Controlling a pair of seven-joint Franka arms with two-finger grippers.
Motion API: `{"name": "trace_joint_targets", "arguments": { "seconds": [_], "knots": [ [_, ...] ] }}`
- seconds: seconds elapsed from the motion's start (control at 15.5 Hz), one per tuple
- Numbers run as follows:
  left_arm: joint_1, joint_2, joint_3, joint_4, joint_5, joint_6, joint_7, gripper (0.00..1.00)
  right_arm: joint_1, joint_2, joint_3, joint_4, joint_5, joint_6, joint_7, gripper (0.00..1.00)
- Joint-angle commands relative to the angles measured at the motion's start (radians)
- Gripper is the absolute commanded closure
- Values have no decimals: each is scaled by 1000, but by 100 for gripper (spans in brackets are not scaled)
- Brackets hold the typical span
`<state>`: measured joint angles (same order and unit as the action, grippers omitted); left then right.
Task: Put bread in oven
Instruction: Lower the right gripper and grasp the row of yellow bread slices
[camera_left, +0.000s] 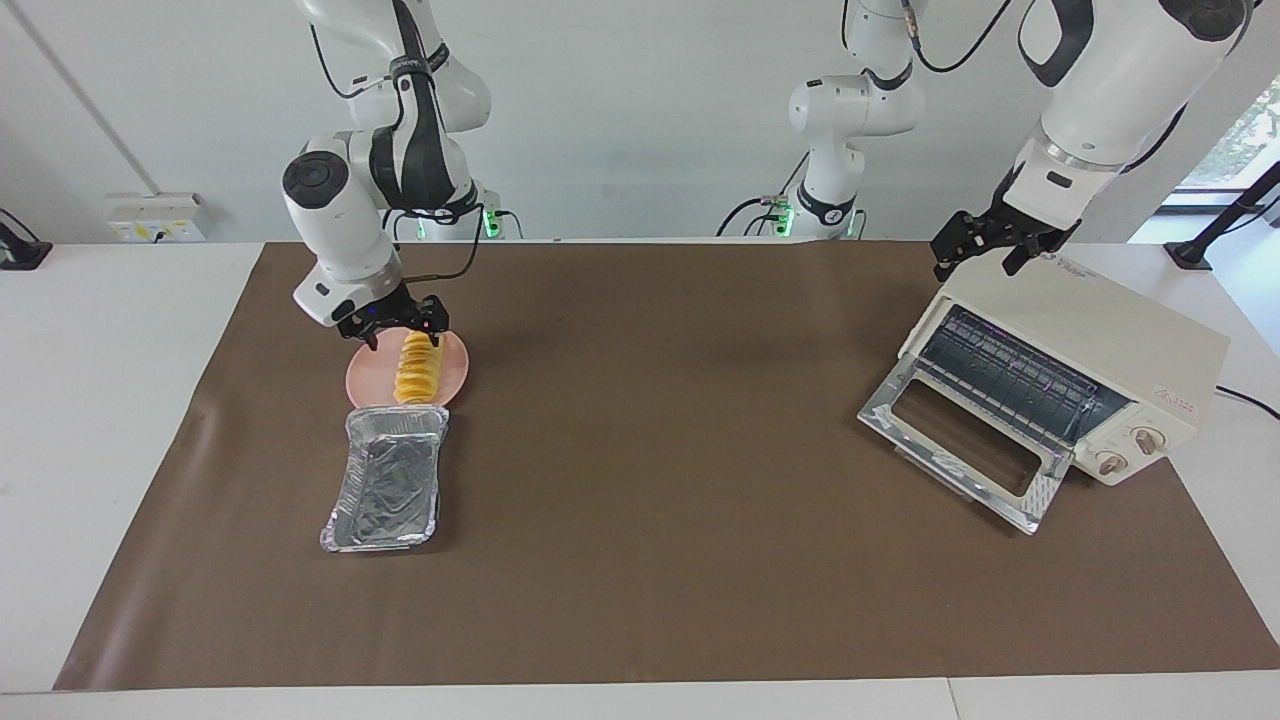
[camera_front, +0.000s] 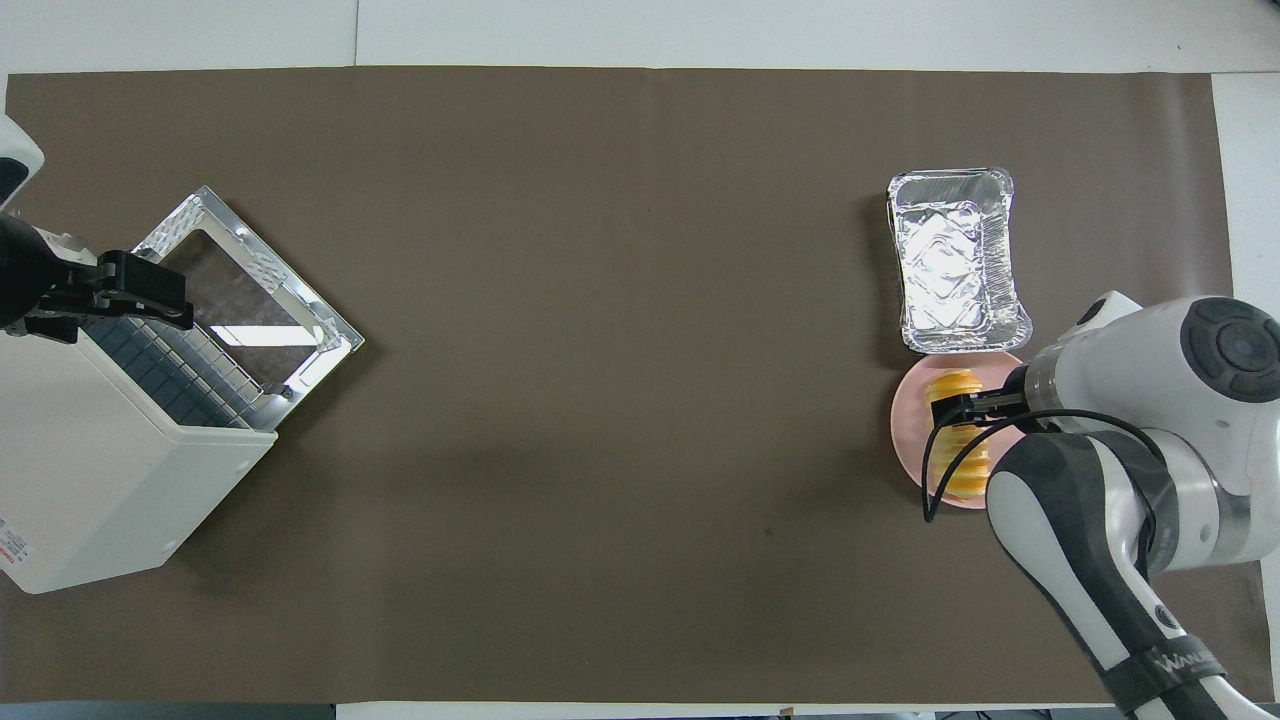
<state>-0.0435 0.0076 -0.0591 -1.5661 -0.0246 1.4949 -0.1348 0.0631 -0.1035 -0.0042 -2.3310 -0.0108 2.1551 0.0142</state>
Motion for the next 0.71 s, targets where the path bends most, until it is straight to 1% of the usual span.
{"name": "trace_joint_targets", "arguments": {
  "seconds": [0.0,0.19,0.45,0.65],
  "knots": [
    [7,-20,-2,-17,3,-2,6,0,-6,-7,3,-59,31,72,33,0],
    [7,-20,-2,-17,3,-1,6,0,-14,-1,1,-117,32,153,35,0],
    [7,-20,-2,-17,3,-2,6,0,-20,22,1,-131,38,187,46,0],
    [7,-20,-2,-17,3,-2,6,0,-20,22,1,-181,75,248,49,0]
  ]
}}
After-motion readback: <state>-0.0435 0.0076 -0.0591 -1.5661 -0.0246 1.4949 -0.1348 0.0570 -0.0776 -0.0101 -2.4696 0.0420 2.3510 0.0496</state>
